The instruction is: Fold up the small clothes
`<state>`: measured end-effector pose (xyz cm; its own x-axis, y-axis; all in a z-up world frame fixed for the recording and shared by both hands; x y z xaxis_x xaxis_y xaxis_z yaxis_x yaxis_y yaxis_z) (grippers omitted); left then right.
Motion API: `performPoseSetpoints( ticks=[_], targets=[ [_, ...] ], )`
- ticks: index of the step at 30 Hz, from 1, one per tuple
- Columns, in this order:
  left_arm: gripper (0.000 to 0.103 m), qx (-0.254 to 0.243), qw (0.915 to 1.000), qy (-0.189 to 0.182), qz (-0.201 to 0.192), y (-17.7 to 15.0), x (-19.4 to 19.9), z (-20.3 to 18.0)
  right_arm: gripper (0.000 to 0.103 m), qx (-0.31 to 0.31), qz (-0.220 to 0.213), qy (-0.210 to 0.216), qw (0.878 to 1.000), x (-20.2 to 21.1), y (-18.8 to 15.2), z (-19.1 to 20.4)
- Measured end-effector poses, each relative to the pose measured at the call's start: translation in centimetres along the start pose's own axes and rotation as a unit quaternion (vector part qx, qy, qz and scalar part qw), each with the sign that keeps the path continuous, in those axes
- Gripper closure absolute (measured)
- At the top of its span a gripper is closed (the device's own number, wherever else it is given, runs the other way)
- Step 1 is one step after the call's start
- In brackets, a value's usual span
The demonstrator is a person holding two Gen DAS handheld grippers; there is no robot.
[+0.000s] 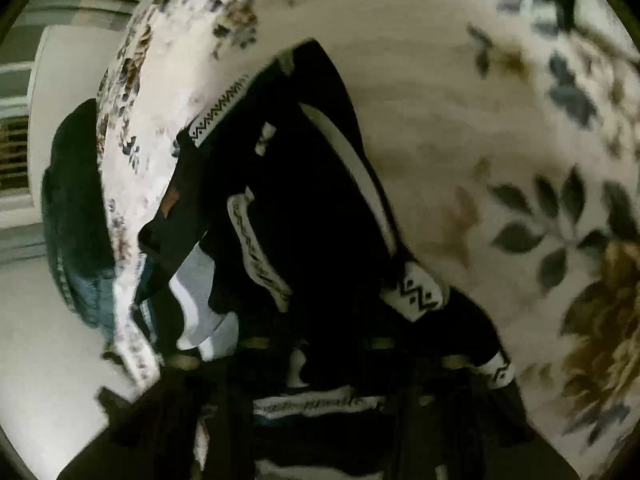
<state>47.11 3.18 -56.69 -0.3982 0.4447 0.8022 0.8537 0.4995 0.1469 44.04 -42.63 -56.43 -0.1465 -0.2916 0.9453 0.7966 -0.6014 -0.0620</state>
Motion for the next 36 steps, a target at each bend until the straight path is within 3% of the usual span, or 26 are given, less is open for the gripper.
performPoseSetpoints(
  ticks=[3,5,7,9,10,12,14,16,19,20,21,22,27,28,30,32,36],
  targets=[
    [0.097,-0.024,0.9996,0.001,-0.018,-0.5,1.4,-0.4,0.094,0.023,-0.014,-0.032,0.999,1.4,-0.1,0.3],
    [0.097,-0.032,0.9993,0.007,-0.015,-1.3,2.0,0.0,0.094,0.047,0.014,-0.068,0.996,1.4,-0.6,-0.3],
    [0.096,-0.028,0.9996,0.004,-0.004,-2.0,2.2,0.5,0.084,0.081,0.050,-0.107,0.990,1.3,-1.1,0.1],
    [0.092,-0.003,0.9999,-0.015,0.004,-2.1,2.5,1.1,0.068,0.116,0.048,-0.110,0.986,2.7,-1.3,1.6],
    [0.088,0.016,0.9994,-0.031,0.000,-1.9,2.8,1.6,0.065,0.134,0.041,-0.100,0.985,3.4,-1.4,2.7],
    [0.060,0.044,0.9969,-0.064,-0.015,-1.7,3.3,2.3,0.056,0.186,0.028,-0.064,0.980,4.6,-1.4,6.9],
    [0.045,0.069,0.9933,-0.084,-0.038,-1.3,3.5,3.0,0.055,0.240,0.037,-0.018,0.970,4.1,-1.3,11.9],
    [0.045,0.093,0.9904,-0.093,-0.043,-0.8,2.8,3.8,0.055,0.297,0.060,0.012,0.953,1.9,-1.4,17.4],
    [0.047,0.112,0.9877,-0.097,-0.051,-0.5,2.0,4.8,0.055,0.394,0.078,0.018,0.916,-2.6,-2.2,25.8],
    [0.054,0.110,0.9880,-0.093,-0.056,-0.5,2.0,4.9,0.055,0.425,0.087,0.013,0.901,-4.5,-2.6,28.6],
    [0.080,0.103,0.9889,-0.086,-0.064,-0.5,2.0,5.0,0.055,0.445,0.096,0.009,0.891,-5.8,-2.9,30.6],
    [0.089,0.098,0.9905,-0.072,-0.064,-0.6,1.9,5.1,0.055,0.468,0.107,0.003,0.877,-7.6,-3.6,32.9],
    [0.096,0.101,0.9891,-0.075,-0.075,-1.2,1.9,6.0,0.055,0.546,0.144,-0.027,0.825,-13.6,-6.1,39.3],
    [0.096,0.101,0.9890,-0.076,-0.077,-1.3,1.9,6.1,0.057,0.549,0.154,-0.029,0.821,-14.4,-6.4,39.9],
    [0.096,0.100,0.9887,-0.078,-0.080,-1.4,1.9,6.2,0.100,0.552,0.144,-0.016,0.821,-14.7,-6.7,40.7],
    [0.096,0.101,0.9884,-0.079,-0.082,-1.5,2.1,6.4,0.100,0.550,0.131,-0.005,0.825,-14.5,-6.5,41.3],
    [0.096,0.106,0.9864,-0.088,-0.090,-1.8,2.6,7.1,0.100,0.519,0.091,-0.008,0.850,-14.6,-4.6,42.4]
  ],
)
Point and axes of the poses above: each gripper's, at about its wrist camera, not at the fingertips, and x roughly against the way its jaws point, z to its left, y to its top, the point moved 1 cm from there along -x, roughly the way its jaws point, and after that the axes turned 9 degrees about -y, right-handed, at the moved point
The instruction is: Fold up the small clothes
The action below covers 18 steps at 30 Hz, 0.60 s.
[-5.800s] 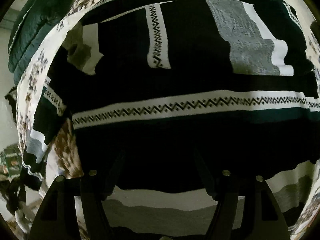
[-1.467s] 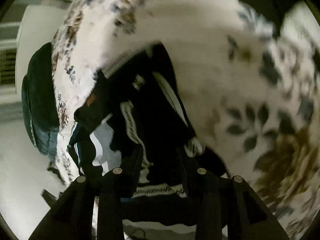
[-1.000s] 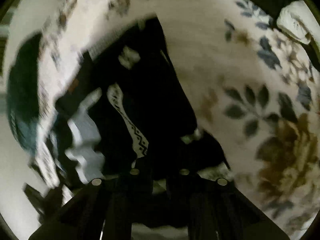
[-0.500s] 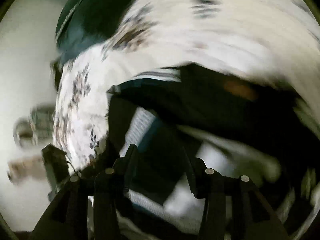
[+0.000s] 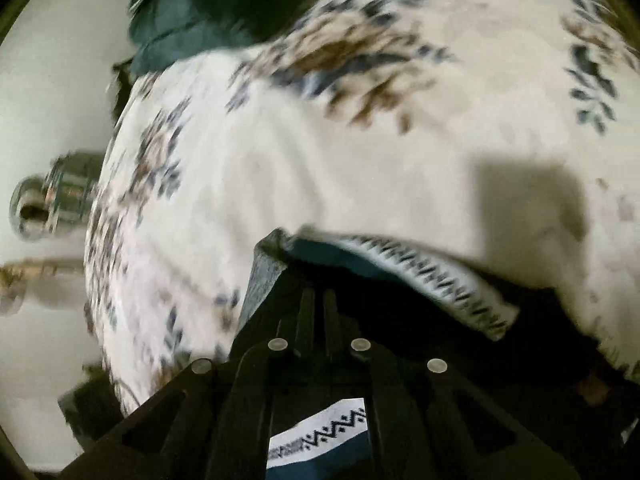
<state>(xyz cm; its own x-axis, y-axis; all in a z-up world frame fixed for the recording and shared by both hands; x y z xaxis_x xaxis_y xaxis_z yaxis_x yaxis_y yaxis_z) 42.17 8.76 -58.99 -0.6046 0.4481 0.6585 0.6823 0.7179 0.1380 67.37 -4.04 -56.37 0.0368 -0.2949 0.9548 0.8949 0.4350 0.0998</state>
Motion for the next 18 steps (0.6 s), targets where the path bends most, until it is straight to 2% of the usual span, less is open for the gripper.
performPoseSetpoints(
  ticks=[2,5,7,8,9,10,12,14,18],
  targets=[
    [0.096,-0.002,1.0000,-0.001,0.000,0.3,0.1,0.0,0.101,-0.006,0.007,-0.006,1.000,-0.8,0.4,-0.4],
    [0.094,0.013,0.9998,-0.011,0.013,0.6,-0.2,0.1,0.099,-0.008,0.040,-0.006,0.999,-2.0,0.1,-0.9],
    [0.091,0.025,0.9993,-0.012,0.026,0.7,0.1,0.2,0.085,-0.037,0.036,0.016,0.999,-0.9,-0.3,-2.2],
    [0.085,0.030,0.9991,-0.005,0.029,0.6,0.6,0.2,0.068,-0.054,0.031,0.033,0.997,0.2,-0.9,-3.3],
    [0.083,0.034,0.9990,-0.006,0.029,0.4,1.3,0.1,0.055,-0.061,0.027,0.042,0.997,1.0,-1.4,-3.9],
    [0.081,0.035,0.9990,-0.013,0.024,-0.1,2.1,-0.1,0.055,-0.062,0.023,0.046,0.997,2.0,-2.2,-4.8],
    [0.064,0.030,0.9992,-0.015,0.019,-1.2,3.4,-0.9,0.055,-0.054,0.035,0.044,0.997,3.3,-4.1,-6.6],
    [0.058,0.039,0.9985,-0.031,0.024,-2.5,3.3,-1.5,0.055,-0.045,0.052,0.033,0.997,3.6,-5.9,-7.9],
    [0.058,0.068,0.9943,-0.045,0.069,-4.7,-1.0,-2.0,0.055,-0.042,0.090,0.005,0.995,2.3,-9.4,-10.3]
  ],
)
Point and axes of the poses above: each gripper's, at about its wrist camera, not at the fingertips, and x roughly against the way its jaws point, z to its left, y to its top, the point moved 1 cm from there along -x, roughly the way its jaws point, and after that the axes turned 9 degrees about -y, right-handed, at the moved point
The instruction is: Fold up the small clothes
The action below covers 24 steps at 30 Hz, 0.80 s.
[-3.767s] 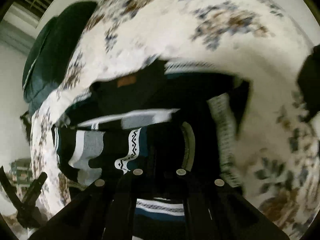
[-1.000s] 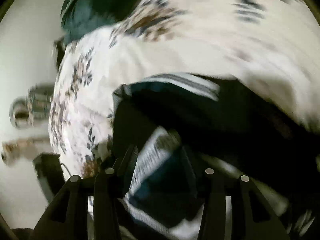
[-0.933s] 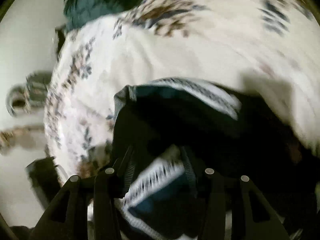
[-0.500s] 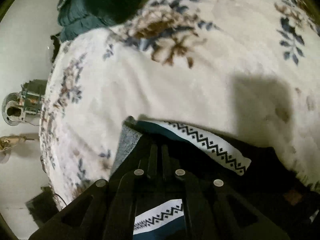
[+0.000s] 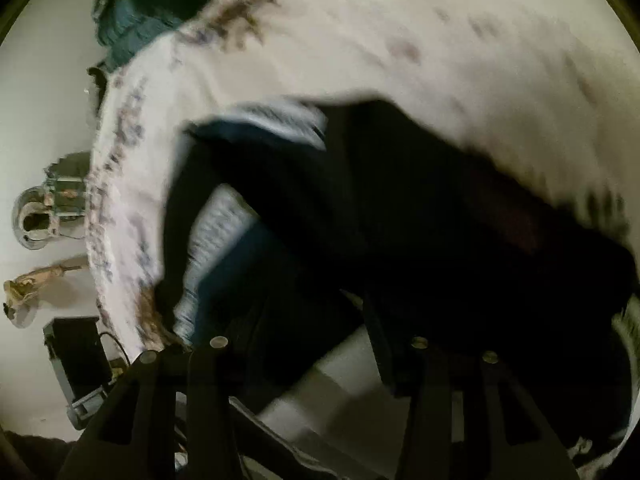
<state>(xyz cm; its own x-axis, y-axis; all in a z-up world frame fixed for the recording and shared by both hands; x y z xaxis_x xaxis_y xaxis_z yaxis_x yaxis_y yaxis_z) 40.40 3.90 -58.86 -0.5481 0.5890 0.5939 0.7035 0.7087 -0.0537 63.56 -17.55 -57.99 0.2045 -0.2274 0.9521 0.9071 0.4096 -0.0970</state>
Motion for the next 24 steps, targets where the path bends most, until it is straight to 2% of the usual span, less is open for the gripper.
performPoseSetpoints(
  ticks=[3,4,5,6,10,14,17,19,20,21,23,24],
  targets=[
    [0.064,-0.008,0.9999,0.009,-0.003,-0.2,-2.7,-0.6,0.057,0.002,0.001,-0.008,1.000,-1.2,-1.1,-1.1],
    [0.075,-0.022,0.9994,0.025,-0.010,-0.2,-3.1,-1.0,0.062,0.003,-0.005,-0.012,1.000,-1.3,-1.2,-1.3],
    [0.100,-0.035,0.9986,0.039,-0.012,-0.3,-3.4,-1.5,0.084,0.005,-0.016,-0.019,1.000,-1.3,-1.3,-1.2],
    [0.099,-0.042,0.9980,0.045,-0.013,-0.3,-3.5,-1.7,0.099,0.010,-0.030,-0.029,0.999,-1.1,-1.3,-1.1],
    [0.099,-0.063,0.9960,0.060,-0.019,-0.8,-3.2,-1.9,0.100,0.006,-0.067,-0.057,0.996,-0.1,-1.1,-1.4],
    [0.099,-0.070,0.9956,0.061,-0.011,-1.1,-2.7,-1.4,0.101,-0.003,-0.076,-0.063,0.995,0.5,-0.3,-1.4],
    [0.096,-0.052,0.9977,0.042,0.005,-1.0,-2.1,-1.6,0.097,-0.005,-0.050,-0.051,0.997,0.6,-0.3,-1.6],
    [0.085,-0.041,0.9985,0.036,0.011,-1.6,-1.0,-2.0,0.084,-0.019,-0.046,-0.035,0.998,1.8,-1.0,-2.0],
    [0.076,-0.036,0.9988,0.030,0.011,-1.9,-0.7,-2.5,0.069,-0.021,-0.050,-0.029,0.998,2.5,-1.5,-2.2],
    [0.066,-0.029,0.9995,0.012,0.010,-2.5,-0.3,-2.8,0.061,-0.023,-0.054,-0.027,0.998,3.6,-2.3,-2.8],
    [0.055,-0.011,0.9998,-0.014,0.012,-3.5,-0.4,-3.3,0.061,-0.024,-0.049,-0.029,0.998,4.6,-3.5,-3.6],
    [0.054,0.000,0.9995,-0.028,0.018,-4.0,-1.0,-3.5,0.061,-0.026,-0.045,-0.033,0.998,4.8,-4.1,-4.1]
  ],
)
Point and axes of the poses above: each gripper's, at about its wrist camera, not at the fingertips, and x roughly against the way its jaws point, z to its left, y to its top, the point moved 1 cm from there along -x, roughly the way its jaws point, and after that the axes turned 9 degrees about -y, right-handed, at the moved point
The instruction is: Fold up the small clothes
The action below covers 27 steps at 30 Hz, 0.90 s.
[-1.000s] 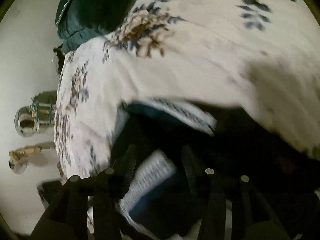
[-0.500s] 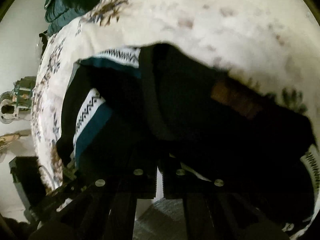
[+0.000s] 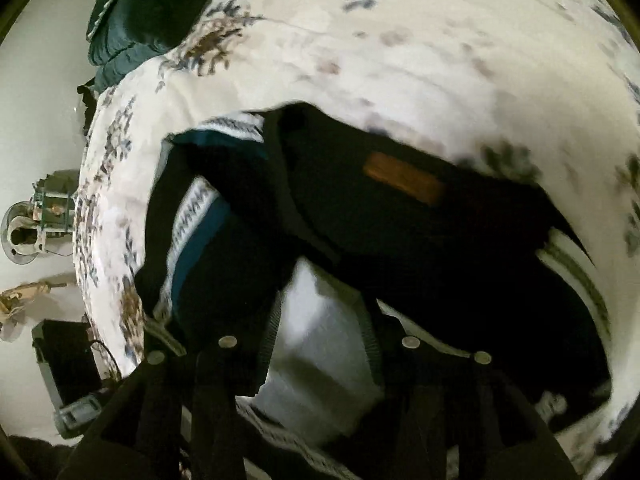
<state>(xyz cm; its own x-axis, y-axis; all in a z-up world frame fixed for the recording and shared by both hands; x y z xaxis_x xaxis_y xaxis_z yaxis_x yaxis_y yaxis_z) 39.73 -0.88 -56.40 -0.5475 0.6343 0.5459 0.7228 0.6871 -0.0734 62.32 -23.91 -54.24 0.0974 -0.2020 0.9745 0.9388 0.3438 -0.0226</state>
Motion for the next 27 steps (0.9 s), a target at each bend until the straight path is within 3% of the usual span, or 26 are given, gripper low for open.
performPoseSetpoints(
  ticks=[3,6,7,8,10,11,12,15,19,22,23,24,25,26,27],
  targets=[
    [0.054,0.030,0.9991,-0.014,0.026,-0.9,-3.5,0.1,0.061,-0.001,0.020,-0.025,0.999,-0.3,-1.9,-1.8],
    [0.058,0.034,0.9985,0.008,0.041,-1.4,-7.0,0.3,0.061,-0.002,0.036,-0.032,0.999,-1.3,-3.2,-2.7],
    [0.064,0.021,0.9988,0.025,0.037,-1.5,-7.7,0.0,0.061,0.000,0.039,-0.034,0.999,-1.7,-3.4,-2.9],
    [0.093,0.003,0.9985,0.042,0.035,-1.6,-8.1,-0.4,0.061,0.004,0.040,-0.036,0.999,-1.9,-3.7,-2.9],
    [0.094,-0.024,0.9977,0.055,0.034,-1.7,-8.0,-0.9,0.068,0.011,0.030,-0.044,0.999,-2.3,-3.9,-2.8],
    [0.094,-0.036,0.9973,0.057,0.030,-1.8,-7.6,-1.2,0.094,0.013,0.016,-0.056,0.998,-2.2,-3.9,-2.8],
    [0.094,-0.044,0.9968,0.060,0.030,-2.0,-7.4,-1.4,0.101,0.009,0.004,-0.066,0.998,-2.1,-3.7,-3.0],
    [0.094,-0.053,0.9961,0.063,0.032,-2.5,-6.8,-1.3,0.101,-0.008,-0.027,-0.069,0.997,-1.2,-3.3,-3.9],
    [0.093,-0.045,0.9964,0.059,0.040,-2.5,-6.8,-0.9,0.101,-0.022,-0.025,-0.064,0.997,-1.0,-2.9,-4.8],
    [0.086,-0.025,0.9966,0.055,0.055,-2.2,-6.8,-1.0,0.096,-0.039,-0.004,-0.044,0.998,-0.6,-3.1,-5.5],
    [0.080,-0.030,0.9960,0.061,0.057,-2.2,-6.5,-1.3,0.087,-0.054,-0.003,-0.035,0.998,0.1,-3.4,-5.9],
    [0.069,-0.041,0.9953,0.067,0.057,-2.3,-6.2,-1.8,0.072,-0.077,-0.013,-0.026,0.997,1.4,-4.1,-6.9],
    [0.061,-0.062,0.9939,0.073,0.054,-2.4,-5.7,-2.4,0.065,-0.092,-0.023,-0.024,0.995,2.5,-4.8,-7.5],
    [0.047,-0.086,0.9918,0.081,0.050,-2.6,-5.1,-3.1,0.057,-0.109,-0.039,-0.027,0.993,3.9,-5.8,-8.4],
    [0.040,-0.103,0.9897,0.088,0.045,-2.8,-4.7,-3.6,0.057,-0.128,-0.059,-0.040,0.989,5.7,-7.4,-9.5]
  ],
)
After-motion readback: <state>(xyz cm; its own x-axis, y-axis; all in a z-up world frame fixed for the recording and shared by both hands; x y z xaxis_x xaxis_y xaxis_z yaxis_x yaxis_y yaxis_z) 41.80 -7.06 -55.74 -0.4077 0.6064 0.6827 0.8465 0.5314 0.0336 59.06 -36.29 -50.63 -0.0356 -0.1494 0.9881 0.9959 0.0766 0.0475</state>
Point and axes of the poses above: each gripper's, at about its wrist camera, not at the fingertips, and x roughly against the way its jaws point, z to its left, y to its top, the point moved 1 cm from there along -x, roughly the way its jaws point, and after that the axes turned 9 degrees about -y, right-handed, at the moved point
